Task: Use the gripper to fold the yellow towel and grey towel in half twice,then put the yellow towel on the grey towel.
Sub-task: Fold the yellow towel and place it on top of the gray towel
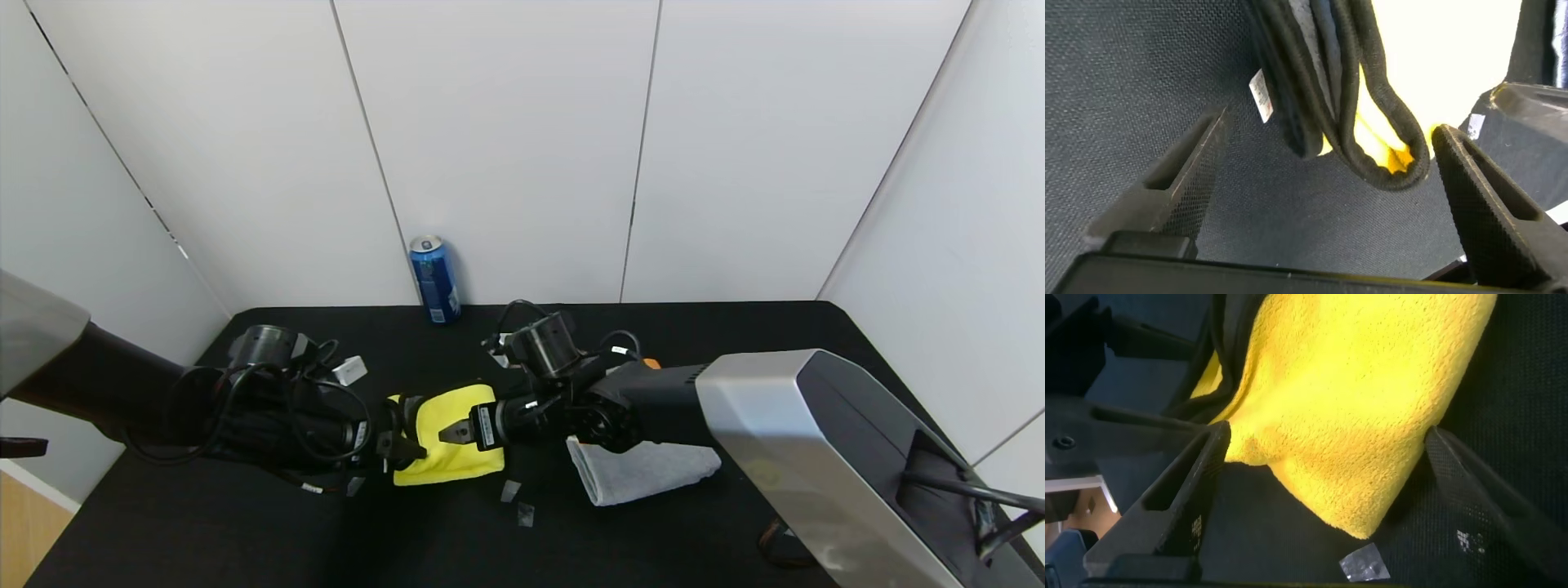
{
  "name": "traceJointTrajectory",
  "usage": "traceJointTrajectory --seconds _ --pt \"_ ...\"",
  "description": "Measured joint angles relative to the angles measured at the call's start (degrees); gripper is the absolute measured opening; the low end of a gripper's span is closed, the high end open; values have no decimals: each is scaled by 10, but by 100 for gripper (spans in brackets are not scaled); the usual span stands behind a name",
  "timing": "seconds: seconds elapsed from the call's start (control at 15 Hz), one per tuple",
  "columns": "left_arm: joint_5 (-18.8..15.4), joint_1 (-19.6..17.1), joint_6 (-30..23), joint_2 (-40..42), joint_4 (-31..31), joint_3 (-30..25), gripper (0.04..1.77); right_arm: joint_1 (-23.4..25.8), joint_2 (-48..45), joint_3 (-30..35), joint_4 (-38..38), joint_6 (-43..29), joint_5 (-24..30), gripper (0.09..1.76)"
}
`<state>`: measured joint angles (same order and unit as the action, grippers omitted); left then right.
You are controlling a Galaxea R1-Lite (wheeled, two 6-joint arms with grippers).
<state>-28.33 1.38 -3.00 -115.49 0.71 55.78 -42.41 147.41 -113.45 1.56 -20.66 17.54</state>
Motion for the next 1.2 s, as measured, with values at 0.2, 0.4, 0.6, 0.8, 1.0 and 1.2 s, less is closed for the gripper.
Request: traceJointTrajectory --seconds 0.2,0.4,0.6,0.8,1.0,1.2 --pt "0 1 0 -4 0 0 172 0 7 0 -8 -1 0 170" --pt "0 10 0 -6 0 -1 172 0 12 -1 -21 -14 5 170" --pt "0 15 1 -10 0 -2 172 0 17 -4 -23 -15 5 170" --pt "0 18 1 -12 0 -2 172 0 20 -5 -26 -15 4 170" --pt "0 22 1 -15 1 -1 172 0 23 -5 -26 -15 4 170" --pt "0 24 1 -16 1 -1 172 0 24 -5 -27 -15 4 170"
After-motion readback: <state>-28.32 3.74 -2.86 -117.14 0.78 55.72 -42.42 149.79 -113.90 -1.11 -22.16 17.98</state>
